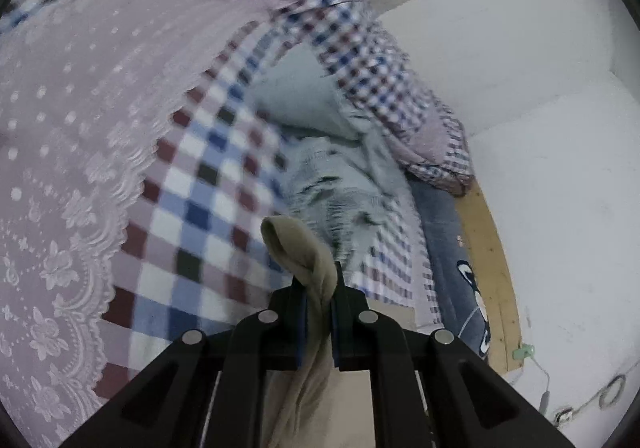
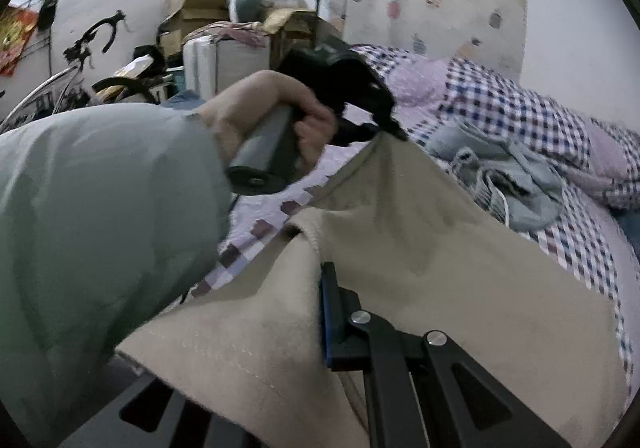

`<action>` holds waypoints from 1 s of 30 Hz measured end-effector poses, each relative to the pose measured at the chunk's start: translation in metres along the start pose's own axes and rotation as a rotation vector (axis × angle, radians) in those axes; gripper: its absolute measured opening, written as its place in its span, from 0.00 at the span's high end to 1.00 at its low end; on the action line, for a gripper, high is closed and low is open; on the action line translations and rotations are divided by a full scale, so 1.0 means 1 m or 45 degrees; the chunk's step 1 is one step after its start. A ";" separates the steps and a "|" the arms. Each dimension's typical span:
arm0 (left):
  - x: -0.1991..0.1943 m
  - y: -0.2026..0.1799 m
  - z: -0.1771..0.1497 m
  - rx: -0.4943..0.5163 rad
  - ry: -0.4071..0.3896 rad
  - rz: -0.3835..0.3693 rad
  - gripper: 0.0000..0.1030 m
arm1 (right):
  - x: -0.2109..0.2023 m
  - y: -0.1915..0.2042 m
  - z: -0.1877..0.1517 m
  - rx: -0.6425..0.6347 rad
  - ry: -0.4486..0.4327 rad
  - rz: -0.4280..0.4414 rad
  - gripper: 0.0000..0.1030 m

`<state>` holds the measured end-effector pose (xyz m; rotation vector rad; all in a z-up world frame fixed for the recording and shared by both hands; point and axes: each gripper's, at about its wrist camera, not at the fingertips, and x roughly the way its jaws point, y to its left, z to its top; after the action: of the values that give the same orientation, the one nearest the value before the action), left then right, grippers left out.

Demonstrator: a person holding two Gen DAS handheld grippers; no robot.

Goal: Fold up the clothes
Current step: 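Lift the khaki shirt with both grippers and fold it over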

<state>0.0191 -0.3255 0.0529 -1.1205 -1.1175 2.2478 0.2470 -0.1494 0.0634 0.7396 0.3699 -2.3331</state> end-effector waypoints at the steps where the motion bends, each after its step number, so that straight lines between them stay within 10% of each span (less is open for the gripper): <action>1: -0.002 -0.010 -0.002 0.015 -0.007 -0.006 0.92 | -0.003 -0.004 -0.001 0.015 -0.008 -0.001 0.97; 12: 0.020 -0.127 -0.034 0.156 0.005 -0.059 0.92 | -0.076 -0.053 -0.024 0.139 -0.080 -0.039 0.97; 30: 0.222 -0.281 -0.109 0.248 0.241 0.107 0.92 | -0.185 -0.195 -0.117 0.604 -0.134 -0.203 0.97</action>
<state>-0.0300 0.0377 0.1291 -1.2864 -0.7724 2.2027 0.2821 0.1399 0.0925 0.8231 -0.1887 -2.6325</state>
